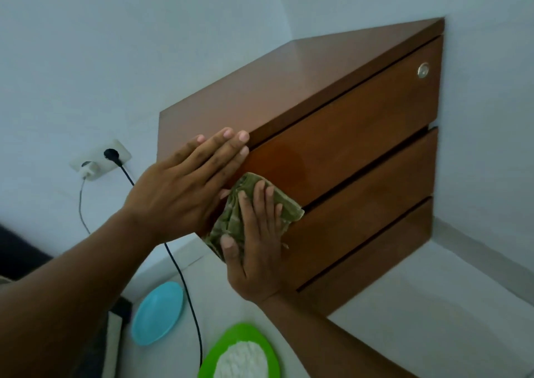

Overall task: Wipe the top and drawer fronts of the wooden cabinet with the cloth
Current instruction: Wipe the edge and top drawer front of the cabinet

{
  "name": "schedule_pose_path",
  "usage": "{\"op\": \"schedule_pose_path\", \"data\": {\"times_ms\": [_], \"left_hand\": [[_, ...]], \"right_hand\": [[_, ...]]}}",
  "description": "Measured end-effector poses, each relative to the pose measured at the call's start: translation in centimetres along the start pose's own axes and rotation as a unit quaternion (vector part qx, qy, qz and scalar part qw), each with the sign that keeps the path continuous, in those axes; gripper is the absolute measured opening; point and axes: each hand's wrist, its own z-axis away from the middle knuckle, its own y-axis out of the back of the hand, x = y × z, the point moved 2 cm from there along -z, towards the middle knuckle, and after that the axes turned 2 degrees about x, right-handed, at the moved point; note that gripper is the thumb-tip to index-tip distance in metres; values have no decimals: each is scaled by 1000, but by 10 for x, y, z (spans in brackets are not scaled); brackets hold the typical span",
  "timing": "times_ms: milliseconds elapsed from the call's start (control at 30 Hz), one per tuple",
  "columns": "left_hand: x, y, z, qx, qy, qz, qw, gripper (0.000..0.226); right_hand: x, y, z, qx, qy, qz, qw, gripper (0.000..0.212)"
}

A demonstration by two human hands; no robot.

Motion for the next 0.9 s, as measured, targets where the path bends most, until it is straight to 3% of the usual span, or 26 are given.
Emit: {"op": "schedule_pose_path", "data": {"times_ms": [167,367,567,900], "left_hand": [[3,-3,-2,27,4,-10,1000,61],[6,-3,-1,33,7,-24,999,60],[11,-2,-7,29,11,-35,999,62],[25,-3,-74,-5,-16,-79,997,65]], "right_hand": [[6,-19,5,10,19,132,991,65],[19,-16,-4,32,38,205,977,67],[36,3,-31,76,-30,188,979,64],[85,56,-83,147,-60,167,973,61]]}}
